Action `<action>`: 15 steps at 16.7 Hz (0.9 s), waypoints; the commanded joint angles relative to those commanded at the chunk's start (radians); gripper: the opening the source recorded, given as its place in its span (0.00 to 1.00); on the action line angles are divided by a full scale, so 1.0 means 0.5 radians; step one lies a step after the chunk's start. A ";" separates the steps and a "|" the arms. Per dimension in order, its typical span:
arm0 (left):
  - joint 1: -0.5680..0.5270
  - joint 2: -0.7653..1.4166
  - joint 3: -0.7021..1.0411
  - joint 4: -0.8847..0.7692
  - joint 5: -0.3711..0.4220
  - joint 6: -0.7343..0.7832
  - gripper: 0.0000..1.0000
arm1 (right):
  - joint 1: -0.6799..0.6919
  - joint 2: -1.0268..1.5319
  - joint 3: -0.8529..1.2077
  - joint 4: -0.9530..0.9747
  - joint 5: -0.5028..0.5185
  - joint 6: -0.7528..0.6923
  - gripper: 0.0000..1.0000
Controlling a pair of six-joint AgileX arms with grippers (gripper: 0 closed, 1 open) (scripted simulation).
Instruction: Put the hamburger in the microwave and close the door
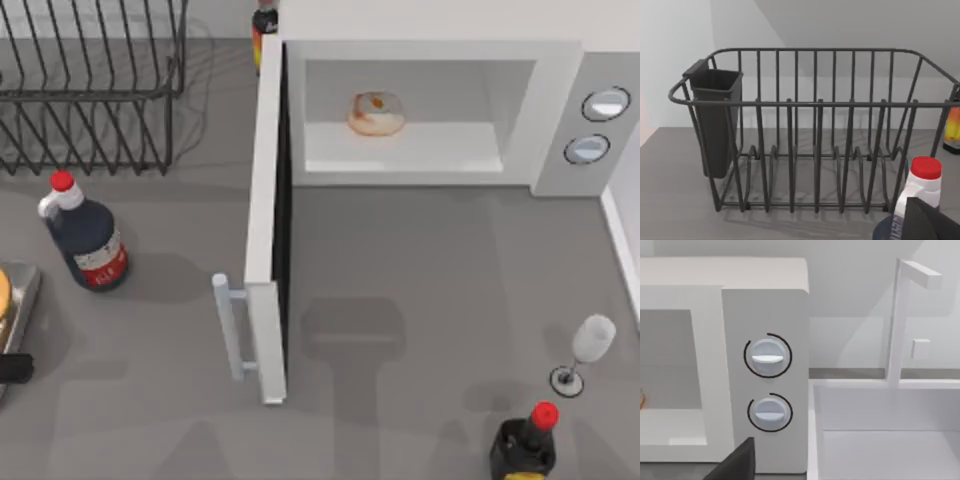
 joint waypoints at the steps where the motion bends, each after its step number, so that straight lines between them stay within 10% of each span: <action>1: 0.000 0.000 0.000 0.000 0.000 0.000 0.00 | 0.000 0.000 0.000 0.000 0.000 0.000 1.00; 15: 0.150 -0.254 0.181 -0.443 0.154 -0.003 0.00 | 0.000 0.000 0.000 0.000 0.000 0.000 1.00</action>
